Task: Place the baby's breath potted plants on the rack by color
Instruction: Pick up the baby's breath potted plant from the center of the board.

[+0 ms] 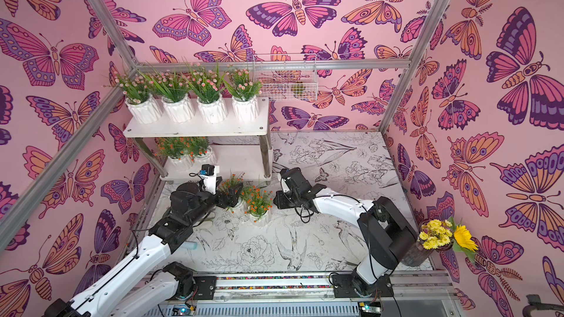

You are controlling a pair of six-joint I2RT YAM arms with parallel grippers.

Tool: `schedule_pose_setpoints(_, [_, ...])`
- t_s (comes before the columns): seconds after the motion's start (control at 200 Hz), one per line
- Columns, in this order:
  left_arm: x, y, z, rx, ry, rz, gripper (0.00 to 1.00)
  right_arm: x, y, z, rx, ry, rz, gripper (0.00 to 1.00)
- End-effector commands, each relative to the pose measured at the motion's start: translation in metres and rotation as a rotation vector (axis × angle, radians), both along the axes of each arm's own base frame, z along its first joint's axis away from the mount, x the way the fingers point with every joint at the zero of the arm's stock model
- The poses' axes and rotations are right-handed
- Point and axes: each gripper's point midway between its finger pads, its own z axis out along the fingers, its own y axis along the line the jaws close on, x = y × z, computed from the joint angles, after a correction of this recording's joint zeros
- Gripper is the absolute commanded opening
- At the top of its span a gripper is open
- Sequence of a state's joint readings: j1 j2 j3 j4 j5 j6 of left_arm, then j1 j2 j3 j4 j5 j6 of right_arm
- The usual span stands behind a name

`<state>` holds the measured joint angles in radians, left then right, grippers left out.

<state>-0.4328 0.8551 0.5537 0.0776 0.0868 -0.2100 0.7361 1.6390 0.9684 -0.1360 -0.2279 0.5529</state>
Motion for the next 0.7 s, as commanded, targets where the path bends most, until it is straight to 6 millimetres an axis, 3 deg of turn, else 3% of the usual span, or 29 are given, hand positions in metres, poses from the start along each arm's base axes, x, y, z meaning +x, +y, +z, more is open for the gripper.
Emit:
schedule_pose_setpoints(0.0, [-0.003, -0.002, -0.007, 0.017, 0.014, -0.020, 1.00, 0.001, 0.010, 0.004, -0.011, -0.015, 0.014, 0.25])
schedule_pose_setpoints(0.696, [-0.005, 0.001, -0.008, 0.025, 0.011, -0.011, 1.00, -0.009, 0.023, 0.009, -0.032, -0.044, 0.040, 0.24])
